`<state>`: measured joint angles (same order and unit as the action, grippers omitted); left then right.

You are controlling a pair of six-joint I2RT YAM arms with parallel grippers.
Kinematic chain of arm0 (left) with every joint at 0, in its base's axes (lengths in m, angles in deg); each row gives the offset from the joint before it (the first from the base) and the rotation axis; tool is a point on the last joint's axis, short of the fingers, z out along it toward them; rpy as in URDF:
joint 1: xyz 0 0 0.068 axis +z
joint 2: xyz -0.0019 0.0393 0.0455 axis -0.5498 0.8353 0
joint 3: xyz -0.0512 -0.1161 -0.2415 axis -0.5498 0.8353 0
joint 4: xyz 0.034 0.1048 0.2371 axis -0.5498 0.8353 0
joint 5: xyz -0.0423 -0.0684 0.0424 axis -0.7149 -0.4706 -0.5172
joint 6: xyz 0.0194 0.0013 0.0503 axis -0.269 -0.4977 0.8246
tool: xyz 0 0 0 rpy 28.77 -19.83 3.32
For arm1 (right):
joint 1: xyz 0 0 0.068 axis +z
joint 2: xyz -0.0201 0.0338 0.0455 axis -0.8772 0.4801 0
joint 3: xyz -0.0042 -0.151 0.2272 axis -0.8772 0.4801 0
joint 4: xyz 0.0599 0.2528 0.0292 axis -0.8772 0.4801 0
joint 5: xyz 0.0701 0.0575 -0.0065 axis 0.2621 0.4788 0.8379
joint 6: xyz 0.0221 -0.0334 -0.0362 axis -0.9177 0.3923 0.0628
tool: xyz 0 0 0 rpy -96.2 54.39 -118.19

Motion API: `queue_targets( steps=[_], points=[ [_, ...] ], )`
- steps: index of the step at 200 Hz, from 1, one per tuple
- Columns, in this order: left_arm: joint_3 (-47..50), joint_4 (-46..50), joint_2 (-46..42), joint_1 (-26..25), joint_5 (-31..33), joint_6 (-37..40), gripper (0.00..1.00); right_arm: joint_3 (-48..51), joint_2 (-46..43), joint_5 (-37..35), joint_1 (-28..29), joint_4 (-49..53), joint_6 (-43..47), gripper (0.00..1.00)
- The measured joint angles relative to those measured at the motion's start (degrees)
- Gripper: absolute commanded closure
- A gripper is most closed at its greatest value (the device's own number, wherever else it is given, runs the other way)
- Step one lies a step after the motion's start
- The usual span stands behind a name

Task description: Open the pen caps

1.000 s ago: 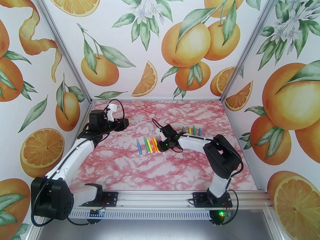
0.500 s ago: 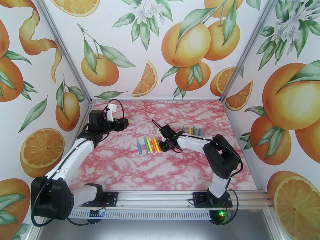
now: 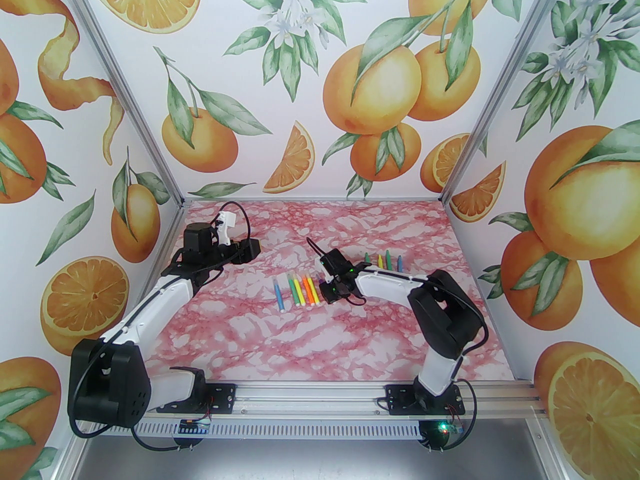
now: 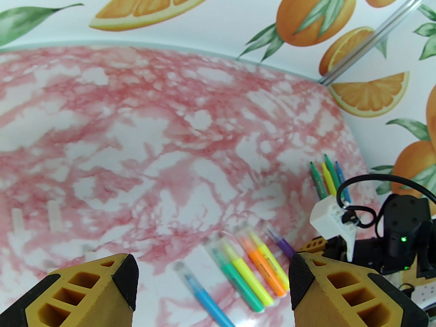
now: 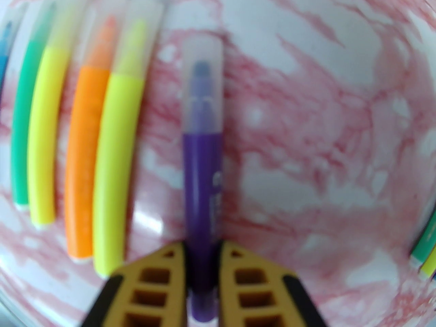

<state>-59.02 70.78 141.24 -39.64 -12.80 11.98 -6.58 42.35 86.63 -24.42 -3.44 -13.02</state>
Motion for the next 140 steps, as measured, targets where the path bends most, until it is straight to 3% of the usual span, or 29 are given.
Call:
queue_targets(
  steps=[64, 140],
  points=[
    [0.0, -2.6, 1.3, 0.0, -7.1, -3.1, 0.28, 3.8, -10.3, 7.8, -0.9, -7.0, -0.6, 0.98],
    [0.0, -9.7, 6.0, -1.6, -16.6, -8.9, 0.32, 7.0, -13.2, 14.4, -1.0, -13.9, -0.7, 0.99]
  ],
)
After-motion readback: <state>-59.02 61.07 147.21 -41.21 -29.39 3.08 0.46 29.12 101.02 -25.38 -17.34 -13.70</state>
